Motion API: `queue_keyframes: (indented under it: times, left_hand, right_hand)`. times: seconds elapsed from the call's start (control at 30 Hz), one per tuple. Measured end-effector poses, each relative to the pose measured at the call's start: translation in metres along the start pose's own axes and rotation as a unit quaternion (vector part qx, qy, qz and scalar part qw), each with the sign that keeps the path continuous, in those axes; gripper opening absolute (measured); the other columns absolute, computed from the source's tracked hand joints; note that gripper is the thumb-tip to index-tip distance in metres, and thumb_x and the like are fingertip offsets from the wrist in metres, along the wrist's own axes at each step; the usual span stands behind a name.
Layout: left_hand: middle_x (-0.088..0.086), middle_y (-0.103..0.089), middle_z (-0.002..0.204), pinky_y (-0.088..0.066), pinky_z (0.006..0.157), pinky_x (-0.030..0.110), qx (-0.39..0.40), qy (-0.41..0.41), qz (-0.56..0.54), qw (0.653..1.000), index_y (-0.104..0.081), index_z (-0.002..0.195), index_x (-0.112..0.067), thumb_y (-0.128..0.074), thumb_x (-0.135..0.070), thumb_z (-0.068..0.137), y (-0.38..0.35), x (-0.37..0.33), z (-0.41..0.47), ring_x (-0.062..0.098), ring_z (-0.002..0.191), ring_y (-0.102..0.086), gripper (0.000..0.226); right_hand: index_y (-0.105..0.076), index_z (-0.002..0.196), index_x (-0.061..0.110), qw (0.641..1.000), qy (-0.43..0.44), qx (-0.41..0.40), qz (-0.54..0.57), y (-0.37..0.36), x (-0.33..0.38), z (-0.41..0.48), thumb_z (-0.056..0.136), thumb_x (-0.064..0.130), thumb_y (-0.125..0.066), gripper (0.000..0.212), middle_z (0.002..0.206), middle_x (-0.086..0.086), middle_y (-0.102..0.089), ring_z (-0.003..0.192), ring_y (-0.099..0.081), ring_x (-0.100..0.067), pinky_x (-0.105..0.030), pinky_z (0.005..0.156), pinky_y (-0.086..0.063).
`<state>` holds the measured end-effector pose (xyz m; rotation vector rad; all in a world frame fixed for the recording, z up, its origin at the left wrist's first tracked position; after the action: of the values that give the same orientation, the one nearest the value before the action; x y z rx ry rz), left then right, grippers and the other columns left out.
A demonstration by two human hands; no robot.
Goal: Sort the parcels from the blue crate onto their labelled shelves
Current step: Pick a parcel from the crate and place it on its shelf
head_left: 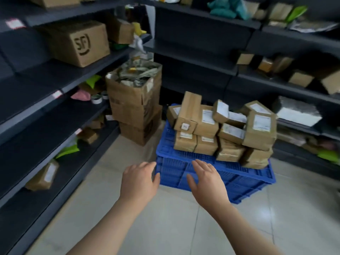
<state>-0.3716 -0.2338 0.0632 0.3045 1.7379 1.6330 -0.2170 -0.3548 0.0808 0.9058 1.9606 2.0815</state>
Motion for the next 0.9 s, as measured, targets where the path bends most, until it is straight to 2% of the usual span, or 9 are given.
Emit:
queue_keyframes:
  times: [0.1,0.2,0.4,0.5,0.63,0.67,0.73,0.8,0.9]
  left_hand:
    - [0.0,-0.069,0.107,-0.046,0.077,0.037,0.016,-0.042,-0.015,0.999,-0.065,0.118,-0.019,-0.058,-0.036,0.087,-0.015,-0.043,0.041,0.028,0.093,-0.063,0.036]
    - [-0.005,-0.063,0.122,-0.041,0.09,0.035,0.035,-0.089,-0.016,0.995,-0.055,0.132,-0.024,-0.049,-0.04,0.093,-0.03,-0.081,0.083,0.022,0.107,-0.058,0.043]
    - [-0.007,-0.054,0.134,-0.037,0.102,0.034,0.087,-0.163,-0.013,0.983,-0.046,0.139,-0.026,-0.041,-0.042,0.096,-0.051,-0.143,0.177,0.017,0.12,-0.05,0.046]
    - [-0.007,-0.055,0.132,-0.038,0.1,0.035,0.125,-0.194,-0.013,0.973,-0.046,0.139,-0.026,-0.04,-0.042,0.097,-0.059,-0.172,0.226,0.018,0.12,-0.049,0.046]
    - [-0.005,-0.05,0.139,-0.04,0.101,0.034,0.166,-0.238,-0.007,0.957,-0.042,0.141,-0.024,-0.039,-0.042,0.097,-0.077,-0.214,0.278,0.019,0.124,-0.047,0.048]
    - [-0.004,-0.05,0.139,-0.04,0.102,0.034,0.182,-0.249,-0.012,0.951,-0.042,0.142,-0.024,-0.039,-0.041,0.097,-0.101,-0.248,0.306,0.019,0.125,-0.046,0.048]
    - [-0.002,-0.052,0.137,-0.041,0.102,0.036,0.208,-0.247,-0.009,0.946,-0.041,0.143,-0.023,-0.04,-0.042,0.097,-0.119,-0.279,0.333,0.02,0.125,-0.047,0.049]
    - [-0.002,-0.056,0.132,-0.044,0.099,0.037,0.224,-0.22,-0.004,0.949,-0.042,0.142,-0.023,-0.04,-0.043,0.096,-0.15,-0.316,0.351,0.02,0.119,-0.051,0.05]
    - [-0.001,-0.055,0.133,-0.046,0.097,0.037,0.234,-0.204,-0.003,0.951,-0.041,0.142,-0.022,-0.041,-0.045,0.096,-0.155,-0.313,0.348,0.021,0.118,-0.051,0.052]
  right_hand:
    - [-0.028,0.147,0.018,0.999,-0.051,-0.015,0.003,0.013,-0.045,0.009,0.098,0.042,-0.038,0.055,0.153,0.004,-0.029,0.141,-0.02,-0.012,-0.025,0.116,-0.008]
    - [-0.029,0.147,0.018,0.994,-0.101,-0.033,0.009,0.027,-0.085,0.025,0.098,0.042,-0.039,0.056,0.152,0.004,-0.03,0.141,-0.021,-0.012,-0.026,0.117,-0.011]
    - [-0.04,0.141,0.014,0.98,-0.186,-0.075,0.001,0.059,-0.152,0.076,0.096,0.036,-0.046,0.05,0.144,0.001,-0.042,0.135,-0.033,-0.016,-0.027,0.114,-0.019]
    - [-0.044,0.138,0.013,0.965,-0.246,-0.094,0.014,0.073,-0.182,0.101,0.095,0.034,-0.05,0.048,0.141,0.0,-0.047,0.132,-0.037,-0.017,-0.027,0.112,-0.025]
    - [-0.057,0.118,0.015,0.946,-0.296,-0.127,0.033,0.089,-0.218,0.125,0.093,0.031,-0.053,0.03,0.123,0.002,-0.058,0.117,-0.049,-0.021,-0.028,0.099,-0.036]
    - [-0.057,0.116,0.015,0.936,-0.323,-0.129,0.044,0.092,-0.258,0.141,0.093,0.031,-0.052,0.028,0.122,0.003,-0.059,0.116,-0.05,-0.02,-0.028,0.098,-0.037]
    - [-0.057,0.116,0.018,0.928,-0.343,-0.136,0.045,0.1,-0.291,0.161,0.093,0.033,-0.05,0.029,0.123,0.005,-0.058,0.116,-0.049,-0.017,-0.028,0.097,-0.039]
    - [-0.056,0.12,0.019,0.933,-0.34,-0.107,0.051,0.103,-0.345,0.179,0.093,0.034,-0.05,0.032,0.126,0.005,-0.057,0.117,-0.048,-0.017,-0.027,0.097,-0.039]
    - [-0.053,0.129,0.019,0.928,-0.351,-0.108,0.064,0.103,-0.348,0.18,0.094,0.031,-0.05,0.037,0.132,0.003,-0.054,0.123,-0.045,-0.018,-0.029,0.102,-0.036]
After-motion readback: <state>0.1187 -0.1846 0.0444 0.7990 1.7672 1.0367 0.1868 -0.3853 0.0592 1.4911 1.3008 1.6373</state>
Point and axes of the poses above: each hand's wrist, its own z-axis towards the middle knuckle, its own y-axis out of the back of the hand, x = y × z, the point moved 1 cm from there along z, towards the middle knuckle
